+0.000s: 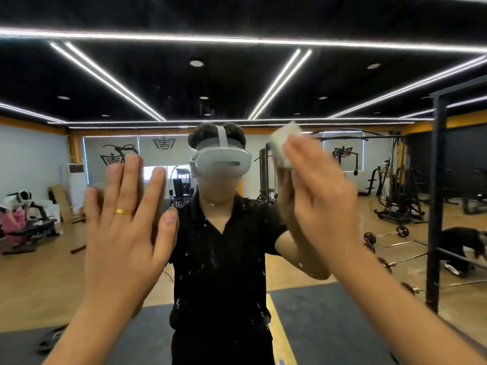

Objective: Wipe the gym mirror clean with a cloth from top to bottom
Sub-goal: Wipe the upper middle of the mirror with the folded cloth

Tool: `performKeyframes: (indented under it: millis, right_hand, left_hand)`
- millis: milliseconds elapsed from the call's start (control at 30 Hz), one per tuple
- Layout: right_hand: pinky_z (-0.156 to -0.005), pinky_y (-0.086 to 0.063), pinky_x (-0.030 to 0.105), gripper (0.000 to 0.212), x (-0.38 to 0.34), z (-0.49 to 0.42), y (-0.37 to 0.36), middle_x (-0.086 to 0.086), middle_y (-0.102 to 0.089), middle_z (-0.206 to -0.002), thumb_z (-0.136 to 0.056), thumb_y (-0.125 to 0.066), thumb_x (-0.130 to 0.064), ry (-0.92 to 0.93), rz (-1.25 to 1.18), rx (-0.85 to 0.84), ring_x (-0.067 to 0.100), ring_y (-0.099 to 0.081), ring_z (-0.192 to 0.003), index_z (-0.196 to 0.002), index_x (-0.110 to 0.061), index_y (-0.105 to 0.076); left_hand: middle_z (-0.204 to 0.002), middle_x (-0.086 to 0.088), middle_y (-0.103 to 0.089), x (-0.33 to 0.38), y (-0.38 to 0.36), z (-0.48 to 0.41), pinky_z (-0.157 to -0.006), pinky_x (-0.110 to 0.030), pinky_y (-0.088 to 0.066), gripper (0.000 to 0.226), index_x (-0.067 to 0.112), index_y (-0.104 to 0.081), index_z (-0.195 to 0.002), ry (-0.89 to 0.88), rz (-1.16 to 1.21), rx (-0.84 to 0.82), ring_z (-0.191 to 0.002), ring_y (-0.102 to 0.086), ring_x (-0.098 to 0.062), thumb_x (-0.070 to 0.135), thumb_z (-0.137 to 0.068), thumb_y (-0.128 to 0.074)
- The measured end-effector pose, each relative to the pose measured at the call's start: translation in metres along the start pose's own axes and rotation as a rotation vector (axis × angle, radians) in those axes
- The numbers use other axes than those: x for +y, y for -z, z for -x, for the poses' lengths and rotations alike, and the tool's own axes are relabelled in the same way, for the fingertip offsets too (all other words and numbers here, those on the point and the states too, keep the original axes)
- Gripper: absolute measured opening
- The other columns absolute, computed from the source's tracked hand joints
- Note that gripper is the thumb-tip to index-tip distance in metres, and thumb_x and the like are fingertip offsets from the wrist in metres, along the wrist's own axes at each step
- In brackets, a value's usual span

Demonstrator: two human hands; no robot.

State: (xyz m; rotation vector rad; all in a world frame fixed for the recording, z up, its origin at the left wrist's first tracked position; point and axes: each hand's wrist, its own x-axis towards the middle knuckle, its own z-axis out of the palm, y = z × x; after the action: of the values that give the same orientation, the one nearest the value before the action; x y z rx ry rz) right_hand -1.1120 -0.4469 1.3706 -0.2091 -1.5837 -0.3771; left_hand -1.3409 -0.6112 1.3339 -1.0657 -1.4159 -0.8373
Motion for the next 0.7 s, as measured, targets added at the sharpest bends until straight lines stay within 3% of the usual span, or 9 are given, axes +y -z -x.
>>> performKeyframes:
  millis: [67, 133, 200, 267, 400, 500, 600, 700]
  right_hand:
    - [-0.115, -0.044, 0.047, 0.052, -0.020, 0.045, -0.009, 0.011, -0.052, -0.152, -0.093, -0.055, 0.016, 0.126, -0.034, -0.089, 0.026, -0.046, -0.146, -0.141, -0.003, -0.058]
    - [-0.112, -0.047, 0.049, 0.039, -0.029, 0.072, -0.010, 0.008, -0.055, -0.149, -0.106, -0.042, 0.003, 0.265, -0.054, -0.169, 0.026, -0.047, -0.144, -0.140, -0.007, -0.059]
    - [-0.113, -0.047, 0.046, 0.040, -0.019, 0.060, -0.007, 0.006, -0.053, -0.150, -0.106, -0.049, 0.001, 0.325, -0.015, -0.193, 0.025, -0.048, -0.143, -0.143, -0.011, -0.056]
    - [-0.116, -0.044, 0.043, 0.064, -0.011, 0.028, -0.006, 0.005, -0.049, -0.153, -0.090, -0.067, 0.012, 0.251, 0.033, -0.173, 0.024, -0.046, -0.144, -0.146, -0.013, -0.052]
    - [-0.122, -0.035, 0.032, 0.043, -0.012, -0.034, -0.011, 0.014, -0.056, -0.147, -0.099, -0.052, -0.006, 0.010, 0.017, 0.019, 0.022, -0.045, -0.141, -0.142, -0.003, -0.058]
    - [-0.121, -0.037, 0.035, 0.049, -0.037, -0.014, -0.027, 0.014, -0.053, -0.150, -0.094, -0.055, 0.008, -0.047, -0.023, 0.055, 0.026, -0.046, -0.144, -0.142, -0.003, -0.058]
    - [-0.119, -0.040, 0.045, 0.053, -0.064, 0.037, -0.036, 0.009, -0.050, -0.154, -0.095, -0.052, 0.009, 0.198, -0.055, -0.160, 0.026, -0.042, -0.148, -0.146, -0.006, -0.054]
    - [-0.119, -0.039, 0.043, 0.058, -0.044, 0.017, -0.025, 0.010, -0.055, -0.150, -0.088, -0.060, 0.013, 0.354, -0.002, -0.221, 0.026, -0.045, -0.145, -0.143, -0.006, -0.057]
  left_hand:
    - [-0.172, -0.009, -0.010, 0.000, 0.000, -0.001, -0.127, -0.049, 0.000, 0.063, 0.015, -0.032, -0.161, 0.007, 0.005, -0.001, -0.159, -0.007, -0.027, 0.037, -0.102, -0.038]
    - [-0.172, -0.010, -0.011, -0.001, 0.000, 0.000, -0.126, -0.051, -0.002, 0.062, 0.014, -0.033, -0.160, 0.006, 0.008, 0.005, -0.159, -0.006, -0.026, 0.037, -0.102, -0.038]
    - [-0.171, -0.011, -0.012, -0.001, 0.000, -0.001, -0.125, -0.054, -0.005, 0.062, 0.013, -0.034, -0.159, -0.003, 0.004, 0.013, -0.159, -0.007, -0.027, 0.037, -0.102, -0.038]
    - [-0.172, -0.011, -0.012, -0.002, -0.001, -0.001, -0.125, -0.054, -0.004, 0.062, 0.013, -0.034, -0.160, -0.007, -0.005, 0.010, -0.159, -0.009, -0.029, 0.037, -0.103, -0.037]
    - [-0.172, -0.010, -0.012, -0.002, 0.000, 0.000, -0.127, -0.051, 0.000, 0.062, 0.015, -0.033, -0.160, 0.000, -0.003, 0.014, -0.159, -0.009, -0.029, 0.038, -0.103, -0.036]
    - [-0.172, -0.009, -0.010, -0.001, 0.000, 0.000, -0.128, -0.049, 0.002, 0.062, 0.017, -0.029, -0.161, 0.001, 0.006, 0.013, -0.159, -0.007, -0.027, 0.038, -0.103, -0.036]
    - [-0.172, -0.009, -0.010, -0.002, -0.002, 0.000, -0.127, -0.047, 0.002, 0.063, 0.017, -0.027, -0.162, -0.011, -0.018, 0.014, -0.159, -0.007, -0.027, 0.038, -0.103, -0.037]
    - [-0.172, -0.010, -0.011, -0.003, -0.002, 0.000, -0.127, -0.052, -0.001, 0.063, 0.017, -0.028, -0.162, -0.010, -0.014, 0.012, -0.159, -0.008, -0.028, 0.039, -0.103, -0.037]
